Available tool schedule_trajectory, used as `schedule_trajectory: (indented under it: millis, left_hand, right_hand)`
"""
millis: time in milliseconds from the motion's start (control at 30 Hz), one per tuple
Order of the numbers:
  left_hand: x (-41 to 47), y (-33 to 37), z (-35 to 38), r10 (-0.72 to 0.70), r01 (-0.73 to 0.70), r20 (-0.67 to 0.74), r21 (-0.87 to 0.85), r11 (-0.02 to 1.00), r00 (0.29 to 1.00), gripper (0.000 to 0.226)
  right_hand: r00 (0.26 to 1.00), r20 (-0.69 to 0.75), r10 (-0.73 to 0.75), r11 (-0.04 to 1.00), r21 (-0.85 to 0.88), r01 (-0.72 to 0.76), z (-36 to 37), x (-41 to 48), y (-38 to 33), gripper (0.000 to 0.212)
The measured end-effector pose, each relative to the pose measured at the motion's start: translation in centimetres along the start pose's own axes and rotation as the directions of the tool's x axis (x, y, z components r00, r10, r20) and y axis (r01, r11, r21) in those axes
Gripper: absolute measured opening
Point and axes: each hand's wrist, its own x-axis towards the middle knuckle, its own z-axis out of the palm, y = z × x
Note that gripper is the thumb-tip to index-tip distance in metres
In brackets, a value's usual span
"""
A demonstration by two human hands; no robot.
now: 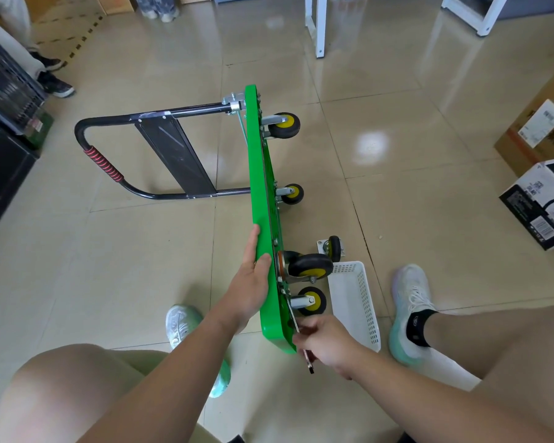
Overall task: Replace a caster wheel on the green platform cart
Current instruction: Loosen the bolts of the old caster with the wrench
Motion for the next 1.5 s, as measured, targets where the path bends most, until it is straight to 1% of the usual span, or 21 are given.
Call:
schedule_trajectory:
  millis: [67,133,167,200,300,367,433,500,567,600,633,667,767,933,1300,1500]
  left_hand:
    - [0.0,0.0,0.0,0.000,0.000,-0.011,0.004,1.000,1.000,0.058]
    - [0.0,-0.1,0.0,0.004,-0.004,-0.022,0.006,1.000,1.000,0.058]
    - [-0.1,0.0,0.0,0.006,-0.006,-0.022,0.004,1.000,1.000,0.058]
    - [-0.1,0.0,0.0,0.006,-0.006,-0.021,0.004,1.000,1.000,0.058]
    - [-0.1,0.1,-0.1,0.011,-0.011,-0.019,0.004,1.000,1.000,0.058]
    - [-0.1,0.1,0.0,0.001,-0.001,-0.009,0.004,1.000,1.000,0.058]
    - [-0.1,0.2,0.0,-0.003,0.003,0.004,0.000,1.000,1.000,0.058]
    - [-0.2,0.1,0.0,0.006,-0.006,0.002,0.010,1.000,1.000,0.058]
    - [0.0,0.0,0.0,0.011,-0.011,-0.012,0.019,1.000,1.000,0.058]
    - [0.0,0.0,0.1,0.012,-0.011,-0.018,0.015,1.000,1.000,0.058]
    - [0.0,0.0,0.1,0.010,-0.009,-0.024,0.013,1.000,1.000,0.058]
    - [0.0,0.0,0.1,0.007,-0.006,-0.029,0.015,1.000,1.000,0.058]
    - [-0.2,0.1,0.0,-0.001,0.001,-0.023,0.021,1.000,1.000,0.057]
    - [-0.1,0.2,0.1,-0.006,0.007,-0.023,0.020,1.000,1.000,0.058]
    - [-0.2,0.3,0.0,-0.005,0.005,-0.011,0.012,1.000,1.000,0.058]
    - [-0.1,0.2,0.0,-0.006,0.006,-0.003,0.007,1.000,1.000,0.058]
  right_hand:
    - [0.998,-0.028,-0.064,0.995,-0.075,0.062,0.2,1.3,0.8,0.035]
    - [0.996,-0.077,-0.039,0.999,-0.017,0.037,0.2,2.9,1.4,0.033]
    - [0.995,-0.087,-0.052,0.997,-0.053,0.047,0.2,3.3,1.4,0.031]
    - [0.994,-0.078,-0.078,0.992,-0.106,0.070,0.2,3.3,1.2,0.030]
    - [0.993,-0.079,-0.088,0.992,-0.094,0.080,-0.1,2.8,0.8,0.031]
    - [0.992,-0.069,-0.105,0.986,-0.140,0.095,-0.9,1.5,0.9,0.029]
    - [0.997,-0.056,-0.053,0.980,-0.192,0.041,-1.8,0.2,1.2,0.024]
    - [1.000,-0.010,0.005,0.978,-0.209,-0.007,-2.1,-1.0,1.0,0.020]
    - [0.999,0.043,0.022,0.986,-0.168,-0.014,-1.8,-2.0,0.2,0.013]
    - [0.997,0.068,0.027,0.994,-0.110,-0.020,-1.7,-2.4,-0.3,0.008]
    - [0.995,0.088,0.037,0.998,-0.052,-0.033,-1.5,-2.8,-0.9,0.007]
    - [0.994,0.102,0.047,0.999,-0.007,-0.046,-1.3,-3.0,-1.4,0.010]
    - [0.990,0.119,0.076,0.996,0.043,-0.081,-0.7,-3.3,-2.4,0.017]
    - [0.992,0.097,0.078,0.988,0.122,-0.090,-0.2,-3.4,-2.1,0.019]
    - [0.994,0.066,0.082,0.980,0.176,-0.093,-0.2,-3.1,-1.5,0.016]
    - [0.997,0.056,0.060,0.975,0.211,-0.071,0.0,-2.4,-2.1,0.014]
